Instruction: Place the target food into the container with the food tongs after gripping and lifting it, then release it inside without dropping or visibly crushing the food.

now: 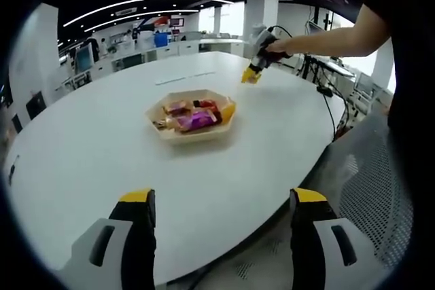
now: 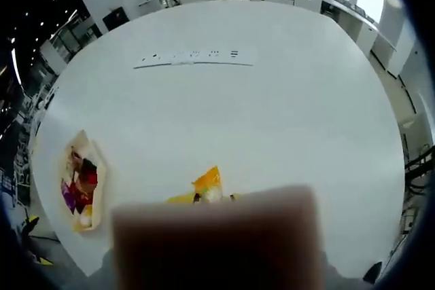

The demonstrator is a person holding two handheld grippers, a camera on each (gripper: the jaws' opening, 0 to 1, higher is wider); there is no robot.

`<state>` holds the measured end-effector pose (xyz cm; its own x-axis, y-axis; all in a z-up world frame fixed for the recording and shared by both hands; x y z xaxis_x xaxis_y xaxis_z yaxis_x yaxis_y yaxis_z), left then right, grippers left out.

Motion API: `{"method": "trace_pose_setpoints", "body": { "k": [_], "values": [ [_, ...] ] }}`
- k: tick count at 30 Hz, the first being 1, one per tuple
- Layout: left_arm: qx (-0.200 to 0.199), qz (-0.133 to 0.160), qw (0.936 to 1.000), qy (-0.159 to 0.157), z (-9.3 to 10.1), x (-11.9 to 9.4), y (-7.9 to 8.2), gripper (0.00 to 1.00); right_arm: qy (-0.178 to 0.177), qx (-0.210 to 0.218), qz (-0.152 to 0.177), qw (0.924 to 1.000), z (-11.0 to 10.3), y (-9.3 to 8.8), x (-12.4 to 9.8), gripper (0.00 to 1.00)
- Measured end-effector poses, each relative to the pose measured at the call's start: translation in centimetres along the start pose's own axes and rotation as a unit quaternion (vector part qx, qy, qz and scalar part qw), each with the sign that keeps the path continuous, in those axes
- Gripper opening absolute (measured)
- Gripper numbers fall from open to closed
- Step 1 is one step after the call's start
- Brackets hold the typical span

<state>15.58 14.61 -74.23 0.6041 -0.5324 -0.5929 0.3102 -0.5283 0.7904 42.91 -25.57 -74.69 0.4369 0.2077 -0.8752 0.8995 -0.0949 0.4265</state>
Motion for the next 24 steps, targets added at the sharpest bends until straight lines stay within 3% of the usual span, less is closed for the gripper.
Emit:
{"method": "trace_pose_setpoints", "body": {
  "k": [3, 8, 9, 10, 13, 18, 24],
  "values": [
    [0.008, 0.001, 1.0, 0.0, 0.1, -0.1, 0.1, 0.78, 0.008, 0.0, 0.0, 1.0, -0.3, 1.1, -1.7, 0.17],
    [0.007, 0.008, 0.9999, -0.007, 0.3, -0.2, 0.2, 0.78, 0.0, -0.029, 0.039, 0.9988, -1.4, 3.2, -5.9, 0.18],
    [0.013, 0.009, 0.9998, -0.008, 0.3, -0.2, 0.3, 0.78, -0.016, -0.045, 0.052, 0.9975, -1.4, 3.8, -7.0, 0.18],
    [0.017, 0.01, 0.9998, -0.008, 0.4, -0.2, 0.3, 0.78, -0.019, -0.047, 0.049, 0.9975, -1.6, 3.8, -7.7, 0.18],
    [0.021, 0.016, 0.9996, -0.01, 0.4, -0.3, 0.4, 0.78, -0.005, -0.041, 0.061, 0.9973, -2.3, 4.7, -9.4, 0.18],
    [0.027, 0.034, 0.9991, -0.006, 0.4, -0.6, 0.8, 0.78, 0.001, -0.038, 0.072, 0.9967, -4.1, 4.5, -12.1, 0.18],
    [0.03, 0.051, 0.9982, -0.001, 0.4, -0.9, 1.2, 0.78, 0.011, -0.038, 0.074, 0.9964, -5.8, 3.2, -13.4, 0.19]
  ]
}}
Point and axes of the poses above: the point that each gripper's makers call its tool centre point, and the gripper's own axes: x roughly forward along the fingers, z roughly to its right, y roughly out of its top, the point moved 5 cm from there along -x, roughly backward along the fingers, and after that the axes turned 14 degrees about x, right-handed, at the moved point
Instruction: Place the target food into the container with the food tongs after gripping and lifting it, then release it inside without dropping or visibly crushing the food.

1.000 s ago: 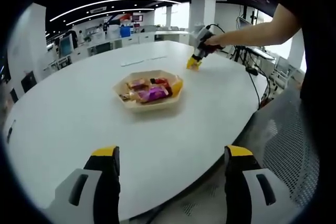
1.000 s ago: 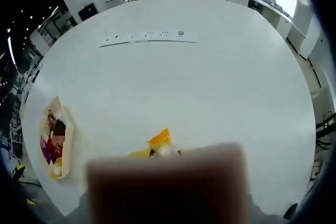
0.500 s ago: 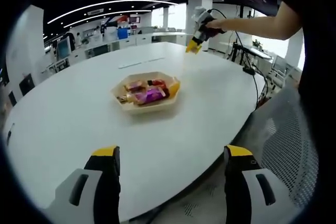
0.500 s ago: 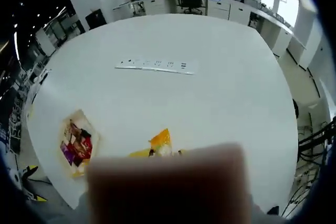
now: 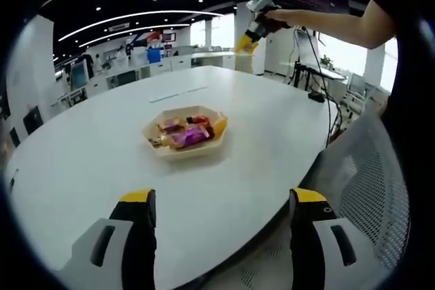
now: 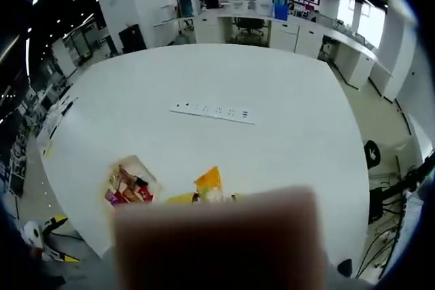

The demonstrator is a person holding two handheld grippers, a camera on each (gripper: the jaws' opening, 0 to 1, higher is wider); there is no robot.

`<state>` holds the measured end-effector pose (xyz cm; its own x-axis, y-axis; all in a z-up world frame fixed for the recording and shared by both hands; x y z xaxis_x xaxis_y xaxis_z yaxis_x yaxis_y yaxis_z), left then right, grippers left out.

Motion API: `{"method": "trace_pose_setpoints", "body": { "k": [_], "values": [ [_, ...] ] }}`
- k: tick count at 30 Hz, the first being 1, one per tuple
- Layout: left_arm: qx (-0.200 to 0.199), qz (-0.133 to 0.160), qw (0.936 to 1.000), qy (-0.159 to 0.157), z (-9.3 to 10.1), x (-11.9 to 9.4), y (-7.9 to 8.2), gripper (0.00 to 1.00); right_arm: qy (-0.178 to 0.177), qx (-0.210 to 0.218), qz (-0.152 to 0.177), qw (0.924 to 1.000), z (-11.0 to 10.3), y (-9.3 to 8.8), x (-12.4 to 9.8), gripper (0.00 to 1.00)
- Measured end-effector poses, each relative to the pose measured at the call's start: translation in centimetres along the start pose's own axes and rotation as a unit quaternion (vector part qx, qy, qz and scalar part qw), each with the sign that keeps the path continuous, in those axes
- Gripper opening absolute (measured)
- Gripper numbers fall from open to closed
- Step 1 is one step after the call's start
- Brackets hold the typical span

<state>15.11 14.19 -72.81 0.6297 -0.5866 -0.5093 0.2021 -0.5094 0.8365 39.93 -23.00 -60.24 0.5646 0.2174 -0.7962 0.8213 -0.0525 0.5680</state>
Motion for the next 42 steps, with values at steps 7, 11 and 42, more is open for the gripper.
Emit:
{"method": "trace_pose_setpoints", "body": {
  "k": [7, 11, 42],
  "values": [
    [0.003, 0.016, 0.9999, 0.0, 0.1, -0.3, 0.4, 0.77, 0.014, -0.003, -0.001, 0.9999, -2.5, -1.2, -0.3, 0.19],
    [0.006, 0.022, 0.9997, -0.001, 0.2, -0.3, 0.5, 0.77, 0.028, -0.009, -0.001, 0.9996, -4.8, -1.7, -0.3, 0.19],
    [0.002, 0.041, 0.999, 0.018, -0.3, -0.7, 1.0, 0.76, 0.163, -0.109, -0.007, 0.9806, -22.5, -2.1, 2.2, 0.24]
  ]
}}
Point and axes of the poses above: the point that each gripper's makers call its tool centre point, and the gripper's own axes: x roughly forward along the fingers, z roughly to its right, y roughly out of its top, the point moved 5 cm from there along -x, roughly backward along the fingers, and after that the axes turned 14 degrees about x, right-handed, at the moved point
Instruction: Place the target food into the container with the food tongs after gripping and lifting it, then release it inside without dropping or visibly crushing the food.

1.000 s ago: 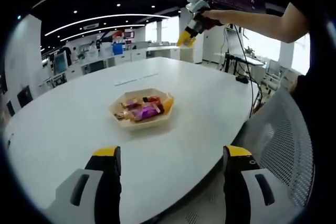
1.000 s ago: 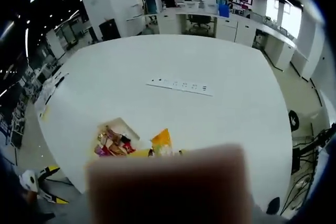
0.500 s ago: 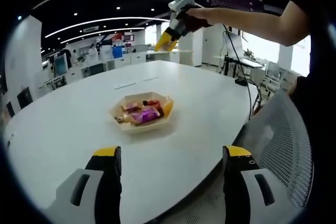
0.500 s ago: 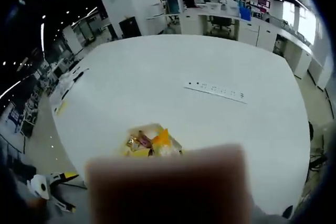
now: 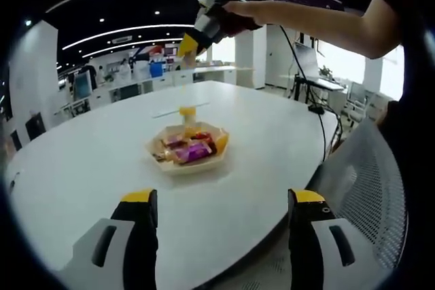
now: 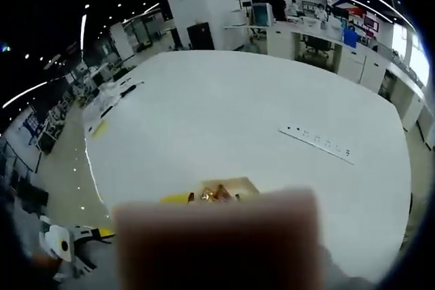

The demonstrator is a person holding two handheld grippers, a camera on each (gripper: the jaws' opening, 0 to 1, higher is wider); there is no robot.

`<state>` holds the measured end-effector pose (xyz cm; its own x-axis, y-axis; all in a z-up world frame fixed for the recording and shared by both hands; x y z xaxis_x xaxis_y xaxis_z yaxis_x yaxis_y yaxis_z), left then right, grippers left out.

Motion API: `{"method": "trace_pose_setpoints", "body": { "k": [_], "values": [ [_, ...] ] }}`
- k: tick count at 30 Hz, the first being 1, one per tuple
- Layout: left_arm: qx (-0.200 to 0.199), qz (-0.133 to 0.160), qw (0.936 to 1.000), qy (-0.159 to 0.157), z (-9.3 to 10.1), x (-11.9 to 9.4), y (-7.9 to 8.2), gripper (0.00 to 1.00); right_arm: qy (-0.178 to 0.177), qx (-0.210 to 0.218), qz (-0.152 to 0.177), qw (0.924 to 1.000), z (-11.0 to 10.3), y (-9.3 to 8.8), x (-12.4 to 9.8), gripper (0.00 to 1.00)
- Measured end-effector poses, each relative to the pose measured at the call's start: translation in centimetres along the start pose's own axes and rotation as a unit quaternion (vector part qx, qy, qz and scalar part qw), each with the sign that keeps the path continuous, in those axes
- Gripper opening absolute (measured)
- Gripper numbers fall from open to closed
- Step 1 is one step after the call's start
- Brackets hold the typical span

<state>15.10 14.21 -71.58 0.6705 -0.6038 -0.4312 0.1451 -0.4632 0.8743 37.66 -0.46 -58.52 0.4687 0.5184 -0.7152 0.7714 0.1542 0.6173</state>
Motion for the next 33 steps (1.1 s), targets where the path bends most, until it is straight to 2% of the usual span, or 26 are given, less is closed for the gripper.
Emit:
{"method": "trace_pose_setpoints", "body": {
  "k": [7, 14, 16, 20, 23, 26, 29, 33],
  "values": [
    [-0.001, 0.001, 1.0, -0.001, -0.1, 0.0, 0.1, 0.76, 0.0, 0.0, 0.01, 1.0, 0.6, 0.3, -0.2, 0.25],
    [0.001, -0.001, 1.0, -0.004, 0.0, 0.1, 0.1, 0.76, -0.007, 0.015, 0.011, 0.9998, 2.1, -0.4, -1.0, 0.25],
    [0.0, -0.001, 1.0, -0.004, 0.0, 0.1, 0.1, 0.76, -0.002, 0.022, 0.015, 0.9997, 2.2, -0.8, -1.4, 0.24],
    [-0.02, 0.011, 0.9997, -0.014, -0.3, -0.1, 0.5, 0.75, 0.034, 0.053, 0.026, 0.9977, 2.0, -2.0, -2.6, 0.24],
    [-0.055, 0.048, 0.9969, -0.028, -0.7, -0.3, 2.3, 0.73, 0.044, 0.067, 0.033, 0.9963, 2.5, -3.6, -3.8, 0.24],
    [-0.052, 0.096, 0.9937, -0.026, -1.6, 0.3, 5.5, 0.71, 0.06, 0.079, 0.041, 0.9942, 2.6, -5.1, -5.0, 0.24],
    [-0.032, 0.104, 0.9934, -0.039, -1.5, 1.4, 7.3, 0.71, 0.062, 0.086, 0.047, 0.9932, 2.9, -6.6, -6.2, 0.24],
    [-0.008, 0.099, 0.993, -0.064, -0.6, 2.6, 8.3, 0.71, 0.076, 0.084, 0.063, 0.9916, 3.1, -9.4, -7.4, 0.24]
  ]
}}
Point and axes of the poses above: the point that each gripper's makers call its tool centre point, and the gripper's own axes: x roughly forward along the fingers, z roughly to its right, y roughly out of its top, the point moved 5 cm from there along -x, roughly backward along the fingers, and after that the axes turned 14 degrees about x, right-handed, at the moved point
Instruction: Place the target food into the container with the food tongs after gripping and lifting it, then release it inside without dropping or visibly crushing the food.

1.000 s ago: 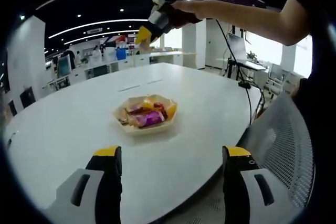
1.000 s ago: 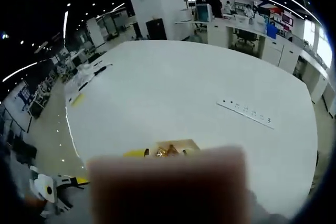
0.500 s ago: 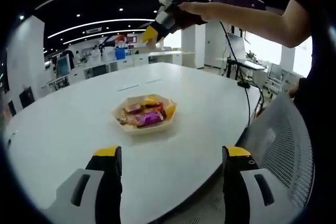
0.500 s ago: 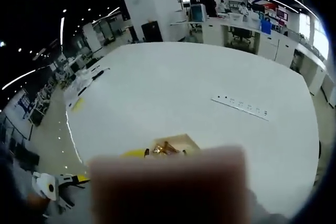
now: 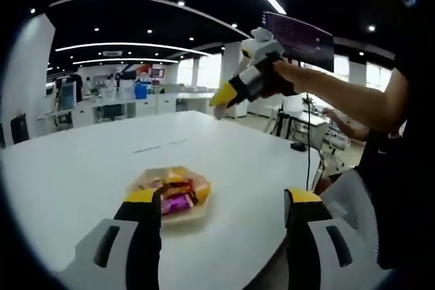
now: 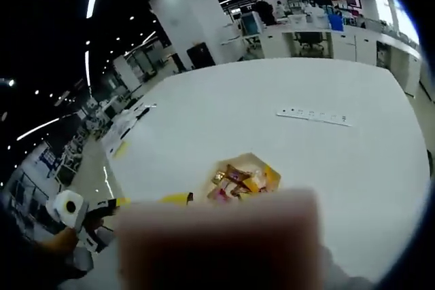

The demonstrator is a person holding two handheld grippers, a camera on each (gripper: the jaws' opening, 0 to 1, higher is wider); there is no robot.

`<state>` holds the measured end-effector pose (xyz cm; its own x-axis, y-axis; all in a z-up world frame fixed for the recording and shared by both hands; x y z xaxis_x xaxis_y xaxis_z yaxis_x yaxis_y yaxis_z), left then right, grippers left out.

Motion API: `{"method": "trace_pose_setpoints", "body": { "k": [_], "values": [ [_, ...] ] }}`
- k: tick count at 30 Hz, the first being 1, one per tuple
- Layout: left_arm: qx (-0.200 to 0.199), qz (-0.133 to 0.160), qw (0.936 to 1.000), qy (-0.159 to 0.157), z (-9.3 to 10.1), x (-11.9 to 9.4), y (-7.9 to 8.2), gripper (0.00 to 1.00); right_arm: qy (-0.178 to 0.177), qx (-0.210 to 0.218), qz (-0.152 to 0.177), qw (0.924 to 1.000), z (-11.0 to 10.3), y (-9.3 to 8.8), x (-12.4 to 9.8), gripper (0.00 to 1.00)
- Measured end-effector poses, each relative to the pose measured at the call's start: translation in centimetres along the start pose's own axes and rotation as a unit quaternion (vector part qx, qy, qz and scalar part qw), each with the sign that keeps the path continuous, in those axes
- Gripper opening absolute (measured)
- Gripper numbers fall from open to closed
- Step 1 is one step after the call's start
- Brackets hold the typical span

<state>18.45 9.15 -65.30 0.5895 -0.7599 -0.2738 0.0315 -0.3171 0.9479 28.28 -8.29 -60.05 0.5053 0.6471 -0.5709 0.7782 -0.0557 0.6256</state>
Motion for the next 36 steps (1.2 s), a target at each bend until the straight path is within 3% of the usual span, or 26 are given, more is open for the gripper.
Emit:
{"method": "trace_pose_setpoints", "body": {
  "k": [5, 8, 11, 15, 17, 19, 26, 32, 36],
  "values": [
    [0.003, 0.007, 0.9998, -0.02, 0.9, 0.9, 0.8, 0.69, 0.09, -0.002, 0.02, 0.9957, -0.6, -3.9, -0.9, 0.24],
    [0.01, 0.027, 0.9988, -0.039, 1.8, 1.3, 2.1, 0.63, 0.111, -0.002, 0.01, 0.9938, -0.6, -6.4, -1.0, 0.25],
    [0.012, 0.043, 0.9972, -0.061, 2.5, 1.6, 3.1, 0.55, 0.158, 0.016, 0.0, 0.9874, -1.4, -8.1, -1.2, 0.25],
    [0.0, 0.054, 0.9948, -0.086, 3.4, 2.1, 3.9, 0.53, 0.217, 0.027, 0.027, 0.9754, -2.8, -8.4, -1.8, 0.25],
    [-0.001, 0.057, 0.9939, -0.095, 3.7, 2.3, 4.0, 0.5, 0.241, 0.034, 0.025, 0.9697, -3.3, -8.6, -2.0, 0.26],
    [0.001, 0.058, 0.993, -0.103, 4.1, 2.5, 4.0, 0.45, 0.247, 0.023, 0.036, 0.9681, -3.6, -8.6, -2.0, 0.26],
    [-0.002, 0.061, 0.9904, -0.123, 4.8, 2.8, 4.2, 0.36, 0.282, -0.001, 0.009, 0.9592, -4.4, -9.8, -1.1, 0.26],
    [-0.023, 0.071, 0.9869, -0.143, 5.0, 2.6, 4.4, 0.2, 0.315, -0.009, 0.01, 0.9491, -5.4, -9.6, -1.4, 0.26],
    [-0.038, 0.088, 0.9844, -0.147, 4.8, 2.4, 4.9, 0.15, 0.329, -0.009, 0.005, 0.9442, -5.5, -9.5, -1.4, 0.26]
  ]
}}
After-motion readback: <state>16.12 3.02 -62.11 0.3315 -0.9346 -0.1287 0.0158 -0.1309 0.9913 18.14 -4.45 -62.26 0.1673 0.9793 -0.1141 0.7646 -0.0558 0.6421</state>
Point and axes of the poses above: the point that each gripper's makers call its tool centre point, and the gripper's own axes: x roughly forward along the fingers, z roughly to its right, y roughly out of its top, the point moved 5 cm from there along -x, roughly backward along the fingers, and after that the axes turned 14 degrees about x, right-handed, at the moved point
